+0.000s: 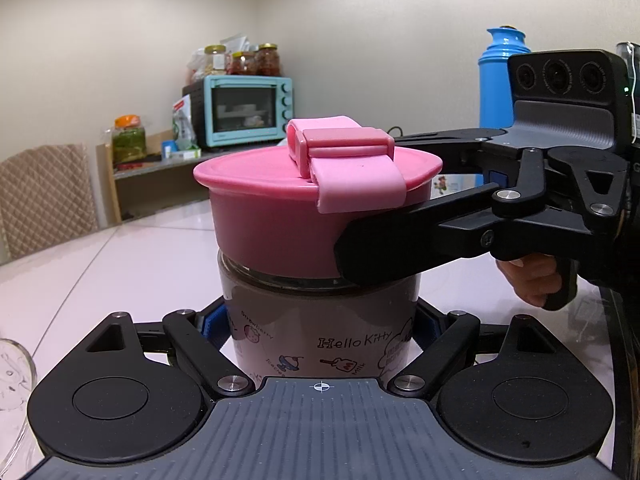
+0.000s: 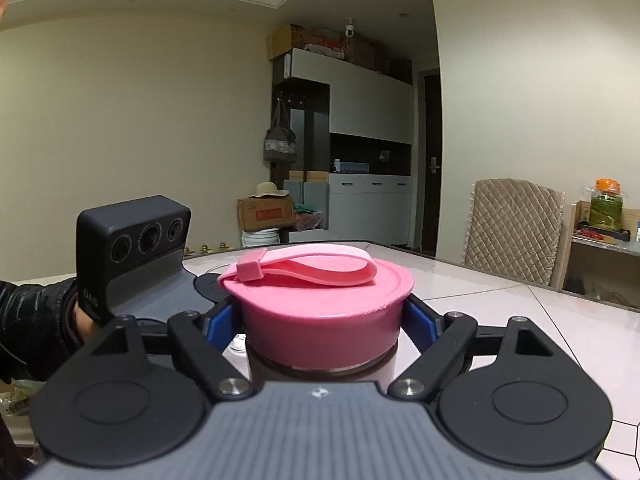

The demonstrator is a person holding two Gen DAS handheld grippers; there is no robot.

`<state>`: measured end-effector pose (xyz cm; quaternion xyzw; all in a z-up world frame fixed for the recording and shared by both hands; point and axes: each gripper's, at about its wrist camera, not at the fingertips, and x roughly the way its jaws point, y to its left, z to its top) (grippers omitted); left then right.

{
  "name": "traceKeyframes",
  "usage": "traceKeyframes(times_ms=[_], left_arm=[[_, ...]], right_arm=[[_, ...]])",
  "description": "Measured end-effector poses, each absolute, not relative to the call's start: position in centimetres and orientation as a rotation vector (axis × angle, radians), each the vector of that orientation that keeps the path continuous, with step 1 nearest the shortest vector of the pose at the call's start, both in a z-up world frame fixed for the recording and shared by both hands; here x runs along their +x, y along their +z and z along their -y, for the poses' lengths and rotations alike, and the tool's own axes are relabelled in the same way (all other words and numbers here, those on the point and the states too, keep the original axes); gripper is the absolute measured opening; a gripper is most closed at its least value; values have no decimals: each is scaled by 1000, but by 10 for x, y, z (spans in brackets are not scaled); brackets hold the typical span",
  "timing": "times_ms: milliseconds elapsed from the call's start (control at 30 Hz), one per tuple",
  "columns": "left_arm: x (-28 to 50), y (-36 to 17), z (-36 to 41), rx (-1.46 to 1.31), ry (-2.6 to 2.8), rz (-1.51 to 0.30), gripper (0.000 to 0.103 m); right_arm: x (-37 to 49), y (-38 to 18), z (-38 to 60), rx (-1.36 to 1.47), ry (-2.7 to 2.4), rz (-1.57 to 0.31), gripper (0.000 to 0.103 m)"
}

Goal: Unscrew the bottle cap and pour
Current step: 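Open the right gripper, rotate back and regrip the pink cap, then twist the pink cap with the right gripper while the left gripper holds the jar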

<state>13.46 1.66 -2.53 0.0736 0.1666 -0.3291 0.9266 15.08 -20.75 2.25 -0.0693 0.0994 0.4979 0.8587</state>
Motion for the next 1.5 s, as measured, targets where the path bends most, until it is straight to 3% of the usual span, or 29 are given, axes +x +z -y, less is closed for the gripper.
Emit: traceKeyframes(times_ms=[600, 1500], left_arm=[[134, -25, -17, 151, -675, -342, 90], [134, -25, -17, 150, -676, -342, 90]], right_arm=[[98, 26, 160, -130, 612, -221, 91], [101, 13, 160, -127, 630, -223, 85]])
